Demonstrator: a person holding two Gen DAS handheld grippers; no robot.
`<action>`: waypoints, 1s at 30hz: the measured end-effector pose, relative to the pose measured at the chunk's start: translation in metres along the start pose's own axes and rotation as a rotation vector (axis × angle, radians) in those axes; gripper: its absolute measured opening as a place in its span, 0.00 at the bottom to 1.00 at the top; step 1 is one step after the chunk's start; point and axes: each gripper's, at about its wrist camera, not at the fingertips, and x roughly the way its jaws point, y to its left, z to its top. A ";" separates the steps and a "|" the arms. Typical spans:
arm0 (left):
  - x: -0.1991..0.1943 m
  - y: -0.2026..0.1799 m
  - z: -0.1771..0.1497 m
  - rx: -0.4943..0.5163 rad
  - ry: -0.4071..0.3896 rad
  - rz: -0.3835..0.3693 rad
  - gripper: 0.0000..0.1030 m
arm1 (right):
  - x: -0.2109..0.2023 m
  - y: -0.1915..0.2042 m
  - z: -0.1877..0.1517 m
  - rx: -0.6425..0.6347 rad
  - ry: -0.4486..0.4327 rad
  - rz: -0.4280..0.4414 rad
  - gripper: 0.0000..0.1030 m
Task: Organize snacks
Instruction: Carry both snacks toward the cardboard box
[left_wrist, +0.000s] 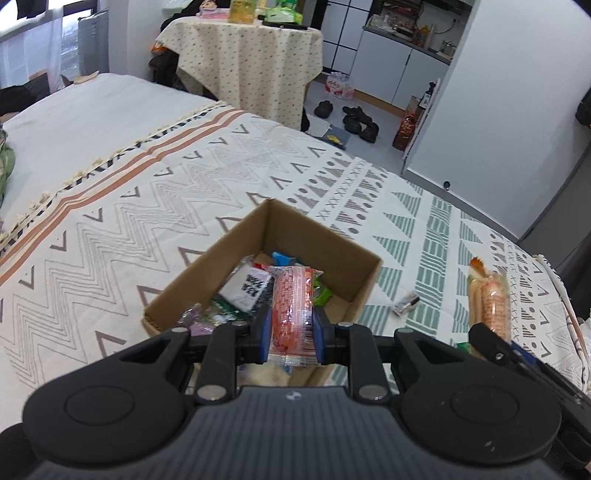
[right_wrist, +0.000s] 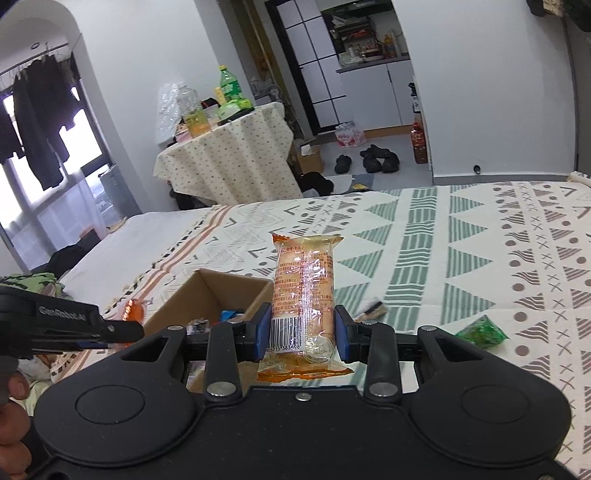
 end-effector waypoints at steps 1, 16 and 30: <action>0.001 0.004 0.000 -0.004 0.003 0.002 0.21 | 0.000 0.004 0.000 -0.004 -0.004 0.004 0.33; 0.026 0.046 0.007 -0.067 0.057 -0.008 0.21 | 0.025 0.053 0.007 -0.067 0.000 0.079 0.33; 0.047 0.045 0.017 -0.050 0.096 -0.035 0.21 | 0.051 0.075 -0.006 -0.088 0.082 0.117 0.59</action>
